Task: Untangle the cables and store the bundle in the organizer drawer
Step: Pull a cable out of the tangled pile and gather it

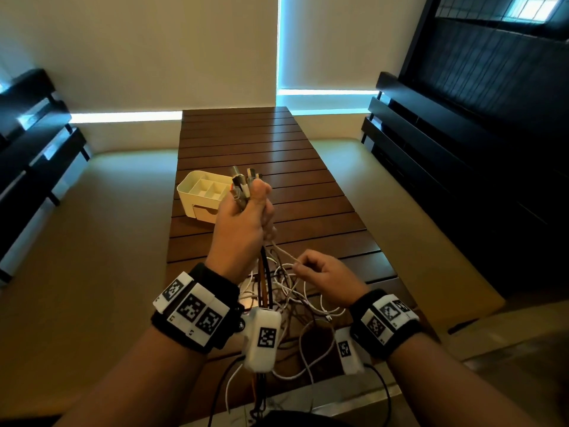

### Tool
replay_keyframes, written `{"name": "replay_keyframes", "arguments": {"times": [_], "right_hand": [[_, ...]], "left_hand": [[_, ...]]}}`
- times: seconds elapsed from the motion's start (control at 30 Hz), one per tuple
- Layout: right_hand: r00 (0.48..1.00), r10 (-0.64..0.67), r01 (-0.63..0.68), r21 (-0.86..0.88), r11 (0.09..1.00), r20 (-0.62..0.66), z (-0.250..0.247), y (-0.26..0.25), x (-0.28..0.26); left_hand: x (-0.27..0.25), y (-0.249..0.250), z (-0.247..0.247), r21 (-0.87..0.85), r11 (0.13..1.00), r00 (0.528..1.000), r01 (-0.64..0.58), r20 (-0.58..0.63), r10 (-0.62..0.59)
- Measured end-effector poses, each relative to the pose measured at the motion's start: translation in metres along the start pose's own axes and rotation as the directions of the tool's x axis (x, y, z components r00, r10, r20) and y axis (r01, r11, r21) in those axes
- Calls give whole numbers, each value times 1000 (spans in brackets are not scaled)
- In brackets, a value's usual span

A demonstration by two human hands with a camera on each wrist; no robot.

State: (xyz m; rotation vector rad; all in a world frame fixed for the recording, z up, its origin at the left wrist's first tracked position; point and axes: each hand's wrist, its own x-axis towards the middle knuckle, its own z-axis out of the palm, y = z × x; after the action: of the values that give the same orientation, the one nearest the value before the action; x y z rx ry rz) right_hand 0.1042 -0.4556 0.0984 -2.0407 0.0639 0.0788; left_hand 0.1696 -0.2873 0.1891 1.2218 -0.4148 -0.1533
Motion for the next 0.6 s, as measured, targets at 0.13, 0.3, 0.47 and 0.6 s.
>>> {"name": "replay_keyframes", "arguments": {"times": [0.13,0.3,0.47,0.6], "right_hand": [[997,58,-51,144,988,-44,-12,9,2],[967,23,56,303,951,-252,-32,-24,17],[931,-155,226,187,956,-332,-39,-61,34],[933,-210,264,160,951,-293,-35,-67,38]], "left_hand": [[4,3,-11,82,996,999,46,24,-48],[4,-17,-15,352,934,989,61,106,-104],[10,-23,-4,569,822,985,-39,161,-65],[14,-25,-5,615,787,984,-48,165,-68]]}}
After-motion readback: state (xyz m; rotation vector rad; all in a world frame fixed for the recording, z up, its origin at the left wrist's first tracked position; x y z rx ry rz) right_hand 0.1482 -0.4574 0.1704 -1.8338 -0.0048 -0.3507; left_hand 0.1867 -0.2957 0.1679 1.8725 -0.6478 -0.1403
